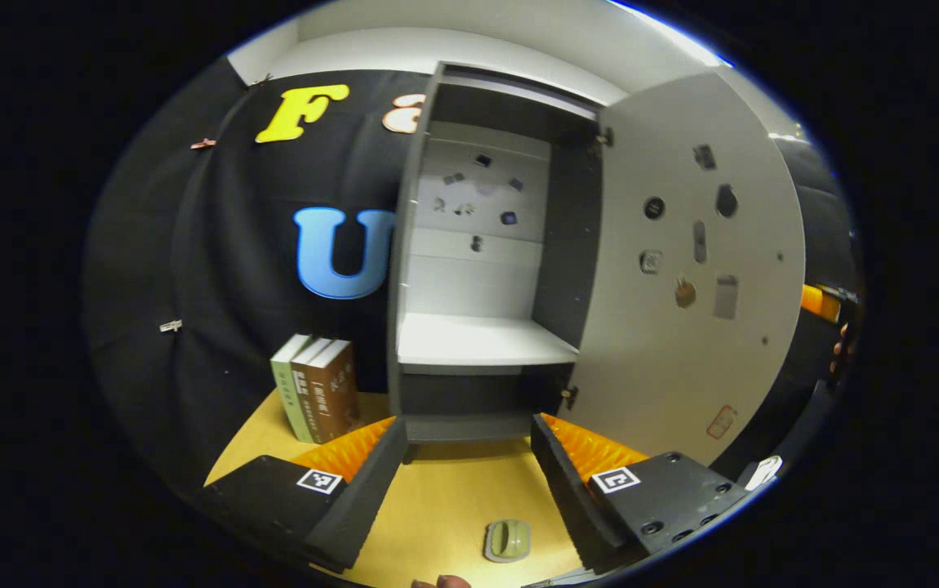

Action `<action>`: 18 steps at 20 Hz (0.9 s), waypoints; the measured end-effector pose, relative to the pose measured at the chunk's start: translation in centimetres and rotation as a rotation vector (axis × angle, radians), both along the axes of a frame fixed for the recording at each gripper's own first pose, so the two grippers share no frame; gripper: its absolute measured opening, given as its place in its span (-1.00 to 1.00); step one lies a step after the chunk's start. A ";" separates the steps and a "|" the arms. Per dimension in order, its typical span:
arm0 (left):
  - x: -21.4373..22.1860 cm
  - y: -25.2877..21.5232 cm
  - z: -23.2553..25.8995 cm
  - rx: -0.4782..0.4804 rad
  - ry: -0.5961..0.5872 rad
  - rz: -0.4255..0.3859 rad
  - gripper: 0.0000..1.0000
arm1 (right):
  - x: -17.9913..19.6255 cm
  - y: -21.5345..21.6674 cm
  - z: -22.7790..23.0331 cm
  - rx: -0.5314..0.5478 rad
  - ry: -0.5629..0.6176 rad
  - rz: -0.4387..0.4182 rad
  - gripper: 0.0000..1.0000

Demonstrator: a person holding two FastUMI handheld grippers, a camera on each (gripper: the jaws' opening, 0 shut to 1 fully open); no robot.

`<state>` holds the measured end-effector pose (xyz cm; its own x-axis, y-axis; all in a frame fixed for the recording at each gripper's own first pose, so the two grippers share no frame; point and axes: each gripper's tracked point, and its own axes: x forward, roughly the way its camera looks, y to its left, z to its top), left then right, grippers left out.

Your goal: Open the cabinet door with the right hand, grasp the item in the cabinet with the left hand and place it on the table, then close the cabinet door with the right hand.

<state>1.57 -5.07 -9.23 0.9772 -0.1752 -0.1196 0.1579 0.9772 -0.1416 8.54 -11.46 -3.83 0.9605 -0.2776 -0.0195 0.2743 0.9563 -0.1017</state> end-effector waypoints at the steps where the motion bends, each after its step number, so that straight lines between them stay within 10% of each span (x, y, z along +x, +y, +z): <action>1: -0.1 1.5 1.1 -0.007 -0.011 0.020 0.89 | 0.2 0.3 -0.3 0.012 0.008 0.008 0.94; 18: -3.7 14.6 9.9 0.038 -0.097 0.181 0.89 | 2.5 3.3 -1.2 0.129 -0.001 0.047 0.82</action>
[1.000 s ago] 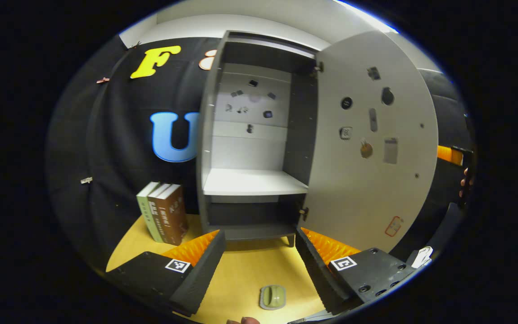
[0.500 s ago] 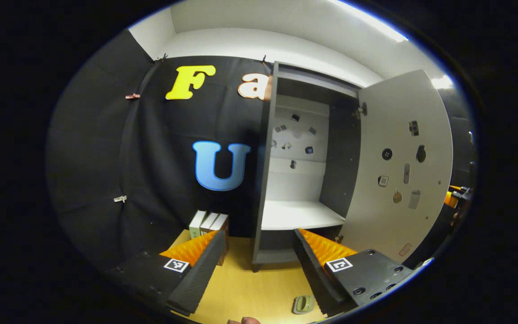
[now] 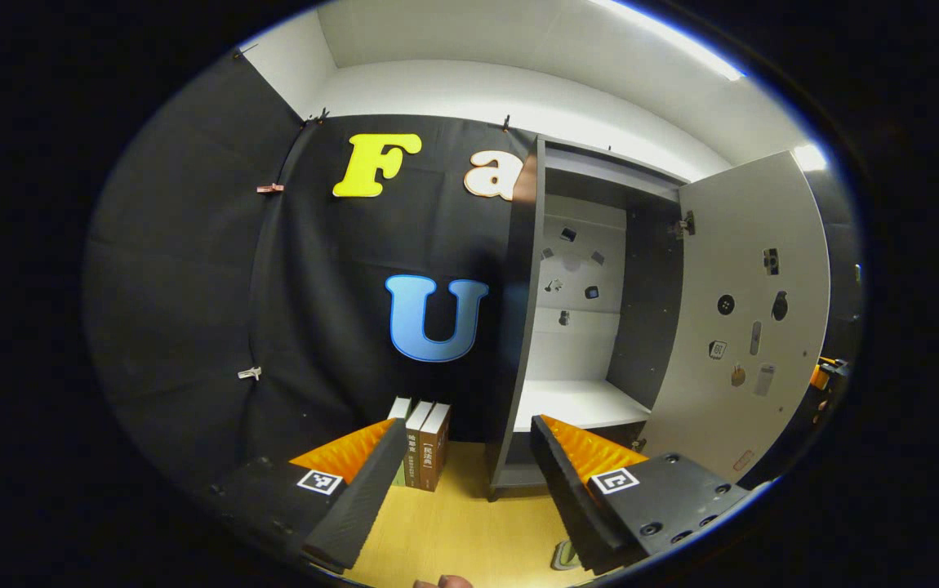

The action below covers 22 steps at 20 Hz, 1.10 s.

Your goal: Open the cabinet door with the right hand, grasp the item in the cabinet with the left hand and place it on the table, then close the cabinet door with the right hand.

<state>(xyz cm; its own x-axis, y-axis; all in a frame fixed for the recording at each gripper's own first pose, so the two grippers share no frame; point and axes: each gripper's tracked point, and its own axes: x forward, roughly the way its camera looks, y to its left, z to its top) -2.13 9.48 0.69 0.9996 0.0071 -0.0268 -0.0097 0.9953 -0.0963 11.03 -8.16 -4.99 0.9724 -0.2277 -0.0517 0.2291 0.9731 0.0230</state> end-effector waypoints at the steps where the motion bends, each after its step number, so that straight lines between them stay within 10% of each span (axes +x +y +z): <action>1: -0.1 0.3 0.1 0.012 -0.003 0.006 0.89 | 0.0 0.0 0.1 -0.013 -0.003 -0.004 0.90; 22: 0.7 -2.8 -1.6 0.045 0.036 -0.013 0.89 | -0.6 6.3 -0.5 0.055 0.032 0.184 0.90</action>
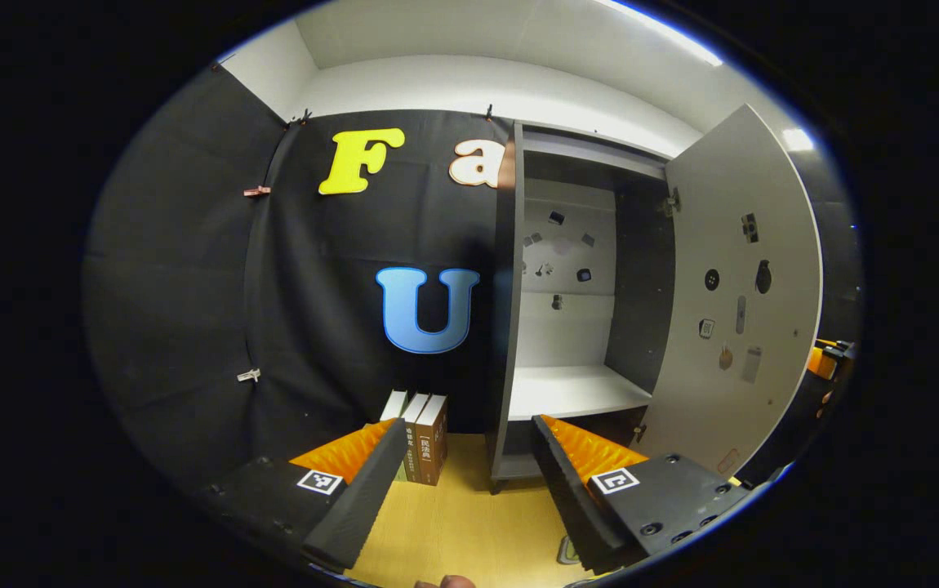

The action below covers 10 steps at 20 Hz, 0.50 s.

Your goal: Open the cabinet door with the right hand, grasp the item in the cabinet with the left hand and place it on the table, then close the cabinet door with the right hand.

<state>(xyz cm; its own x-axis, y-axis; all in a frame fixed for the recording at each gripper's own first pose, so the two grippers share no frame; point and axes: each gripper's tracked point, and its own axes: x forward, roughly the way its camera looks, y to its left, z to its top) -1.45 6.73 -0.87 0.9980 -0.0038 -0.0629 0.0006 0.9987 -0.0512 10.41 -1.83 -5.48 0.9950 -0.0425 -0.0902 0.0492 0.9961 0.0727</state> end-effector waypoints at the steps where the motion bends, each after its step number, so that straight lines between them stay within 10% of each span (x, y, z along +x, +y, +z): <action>1: -0.1 0.0 0.0 0.000 0.002 0.000 0.89 | 0.1 0.6 0.1 0.006 0.002 0.022 0.90; 10: -0.5 -0.2 -0.5 0.007 0.009 0.014 0.89 | 1.4 9.4 -0.5 0.035 0.018 0.184 0.92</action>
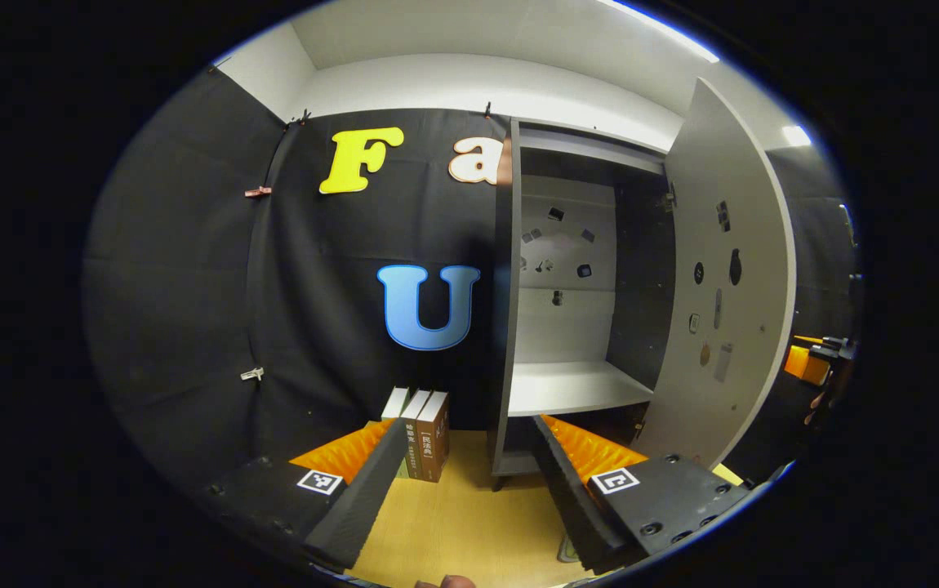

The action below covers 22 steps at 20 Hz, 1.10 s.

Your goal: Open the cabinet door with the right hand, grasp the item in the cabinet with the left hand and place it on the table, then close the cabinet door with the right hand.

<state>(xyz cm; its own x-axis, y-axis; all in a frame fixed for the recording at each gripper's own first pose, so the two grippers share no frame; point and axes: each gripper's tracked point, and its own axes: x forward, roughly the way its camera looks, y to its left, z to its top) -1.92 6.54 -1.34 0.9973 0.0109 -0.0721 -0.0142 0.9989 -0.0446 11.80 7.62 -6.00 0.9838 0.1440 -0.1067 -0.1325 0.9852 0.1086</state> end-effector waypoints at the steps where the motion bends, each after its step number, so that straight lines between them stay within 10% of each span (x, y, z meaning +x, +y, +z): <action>1: 0.0 0.2 -0.1 -0.001 0.000 0.003 0.89 | 0.2 0.8 0.0 0.003 -0.001 0.013 0.92; 22: 0.2 2.3 -0.3 -0.005 -0.005 0.021 0.89 | 1.3 8.0 -0.5 0.038 0.000 0.132 0.92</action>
<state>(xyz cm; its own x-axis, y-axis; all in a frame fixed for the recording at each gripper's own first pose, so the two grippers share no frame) -1.72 8.88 -1.62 0.9972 0.0314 -0.0672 -0.0348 0.9982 -0.0492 13.09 15.59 -6.48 0.9560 0.2764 -0.0987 -0.2610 0.9543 0.1454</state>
